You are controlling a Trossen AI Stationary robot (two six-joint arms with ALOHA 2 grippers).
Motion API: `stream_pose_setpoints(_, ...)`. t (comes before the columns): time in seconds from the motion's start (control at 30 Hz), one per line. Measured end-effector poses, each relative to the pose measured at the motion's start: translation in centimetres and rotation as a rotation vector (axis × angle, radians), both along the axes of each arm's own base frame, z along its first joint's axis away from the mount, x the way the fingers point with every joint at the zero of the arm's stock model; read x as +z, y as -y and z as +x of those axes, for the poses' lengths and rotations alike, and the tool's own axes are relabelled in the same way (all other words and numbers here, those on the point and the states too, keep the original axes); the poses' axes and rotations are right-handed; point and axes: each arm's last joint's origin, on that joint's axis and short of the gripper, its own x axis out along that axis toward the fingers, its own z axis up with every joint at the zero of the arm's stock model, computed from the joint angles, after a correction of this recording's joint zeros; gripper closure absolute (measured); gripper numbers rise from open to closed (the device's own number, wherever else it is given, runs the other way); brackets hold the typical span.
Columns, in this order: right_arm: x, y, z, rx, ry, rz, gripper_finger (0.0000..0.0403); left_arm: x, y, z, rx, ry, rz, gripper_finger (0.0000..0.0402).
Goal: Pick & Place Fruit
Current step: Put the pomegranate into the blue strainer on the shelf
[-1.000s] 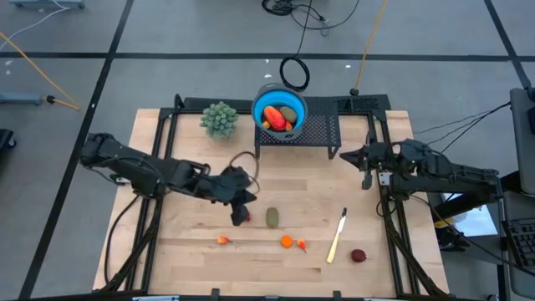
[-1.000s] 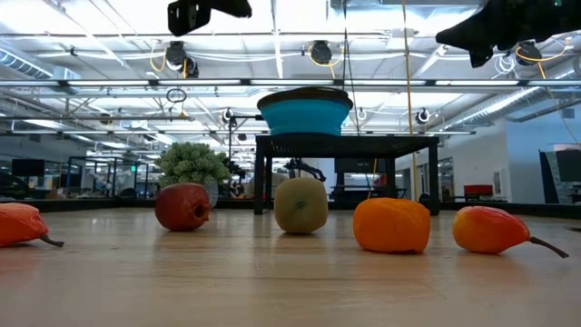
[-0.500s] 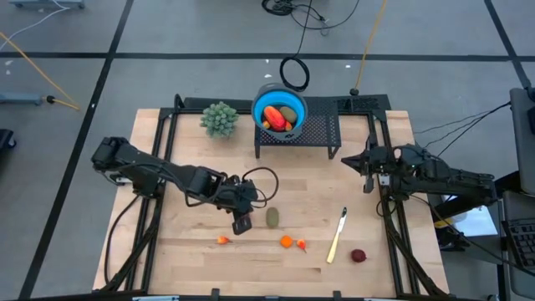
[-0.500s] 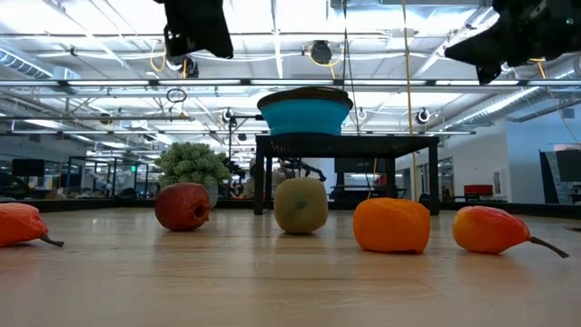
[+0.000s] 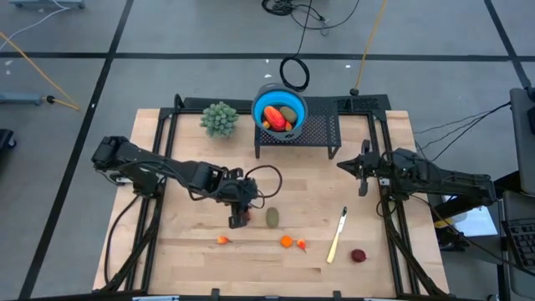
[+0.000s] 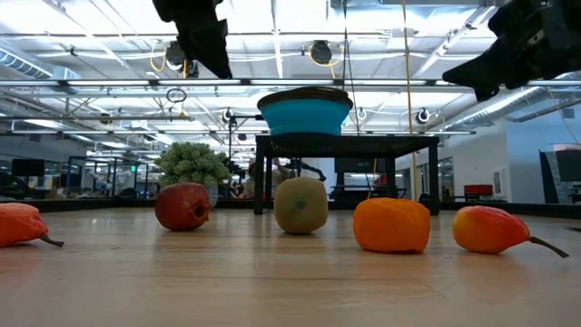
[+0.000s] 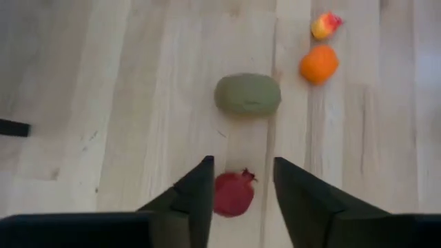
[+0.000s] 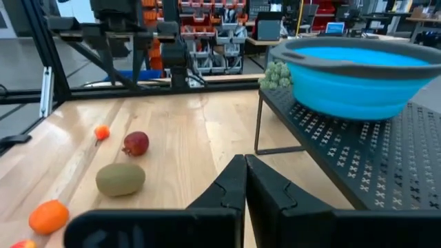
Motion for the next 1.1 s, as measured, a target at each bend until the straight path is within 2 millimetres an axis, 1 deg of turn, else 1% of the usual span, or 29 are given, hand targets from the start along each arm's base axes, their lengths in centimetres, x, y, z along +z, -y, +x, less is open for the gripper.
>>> stream_pose_setpoints(0.2, -0.3, 0.0, 0.1, -0.001, -0.002, -0.001, 0.0403, -1.5, -0.4, -0.7, -0.073, -0.078, 0.054, 0.018)
stream_pose_setpoints(0.3, -0.3, 0.0, 0.1, 0.0, -0.004, -0.014, 0.0403, -2.7, -0.4, -1.0, -0.108, -0.103, 0.076, 0.0147)
stream_pose_setpoints(0.4, -0.3, 0.0, 0.1, 0.001, -0.006, -0.029, 0.0403, -3.6, -0.5, -1.4, -0.138, -0.133, 0.096, 0.0119)
stream_pose_setpoints(0.53, -0.3, 0.0, 0.1, 0.0, -0.006, -0.031, 0.0403, -4.4, -0.5, -1.5, -0.177, -0.129, 0.115, 0.0091)
stream_pose_setpoints(0.67, -0.3, 0.0, 0.1, 0.0, -0.006, -0.031, 0.0403, -4.7, -0.3, -1.1, -0.238, -0.069, 0.12, 0.0075)
stream_pose_setpoints(0.8, -0.3, 0.0, 0.1, 0.0, -0.006, -0.031, 0.0403, -5.2, -0.1, -0.7, -0.294, -0.041, 0.118, 0.0071)
stream_pose_setpoints(0.9, -0.3, 0.0, 0.1, -0.001, -0.006, -0.031, 0.0403, -6.4, 0.2, -0.2, -0.325, -0.074, 0.105, 0.0071)
stream_pose_setpoints(1.1, -0.2, 0.0, 0.1, -0.001, 0.001, -0.032, 0.0403, -9.5, 0.7, 0.7, -0.35, -0.169, 0.121, 0.0071)
